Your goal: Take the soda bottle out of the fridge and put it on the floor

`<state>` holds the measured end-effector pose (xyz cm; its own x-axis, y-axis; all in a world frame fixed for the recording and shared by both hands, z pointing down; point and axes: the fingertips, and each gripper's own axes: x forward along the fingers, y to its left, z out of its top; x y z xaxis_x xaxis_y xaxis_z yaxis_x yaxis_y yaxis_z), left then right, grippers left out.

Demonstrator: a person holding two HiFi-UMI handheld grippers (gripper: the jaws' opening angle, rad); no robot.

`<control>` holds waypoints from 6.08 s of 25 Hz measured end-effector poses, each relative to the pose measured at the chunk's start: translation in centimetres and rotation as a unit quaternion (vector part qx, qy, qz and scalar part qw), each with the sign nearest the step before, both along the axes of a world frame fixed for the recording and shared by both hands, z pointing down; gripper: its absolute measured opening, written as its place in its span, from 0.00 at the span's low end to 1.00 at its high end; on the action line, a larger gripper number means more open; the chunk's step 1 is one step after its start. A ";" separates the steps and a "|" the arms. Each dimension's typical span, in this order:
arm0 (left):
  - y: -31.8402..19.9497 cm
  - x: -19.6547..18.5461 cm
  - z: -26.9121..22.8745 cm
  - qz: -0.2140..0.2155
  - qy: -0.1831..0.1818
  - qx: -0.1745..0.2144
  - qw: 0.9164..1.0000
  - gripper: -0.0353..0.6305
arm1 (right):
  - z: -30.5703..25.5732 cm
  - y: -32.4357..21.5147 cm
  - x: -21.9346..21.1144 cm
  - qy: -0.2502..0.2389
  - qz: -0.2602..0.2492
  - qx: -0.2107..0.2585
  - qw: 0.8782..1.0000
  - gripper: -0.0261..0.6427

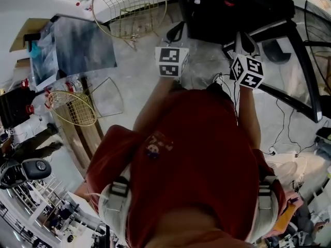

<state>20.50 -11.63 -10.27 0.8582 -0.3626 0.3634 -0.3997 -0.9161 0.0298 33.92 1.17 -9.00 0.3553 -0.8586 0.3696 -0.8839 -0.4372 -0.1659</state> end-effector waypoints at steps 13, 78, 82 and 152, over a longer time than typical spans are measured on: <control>3.7 1.7 0.0 -0.034 -0.013 0.015 0.999 0.05 | 1.4 1.4 1.9 -0.022 -0.049 0.007 0.999 0.04; 0.6 -0.9 8.2 -0.034 -0.042 -0.018 0.998 0.05 | 9.4 -1.8 -2.0 -0.031 -0.036 -0.028 0.998 0.46; 0.1 -1.6 11.4 -0.038 -0.051 -0.028 0.998 0.05 | 12.6 -2.4 -2.5 -0.041 -0.035 -0.036 0.998 0.46; 9.8 3.1 32.3 0.047 -0.070 -0.123 0.989 0.05 | 18.9 -14.7 12.2 0.109 0.005 0.064 0.992 0.53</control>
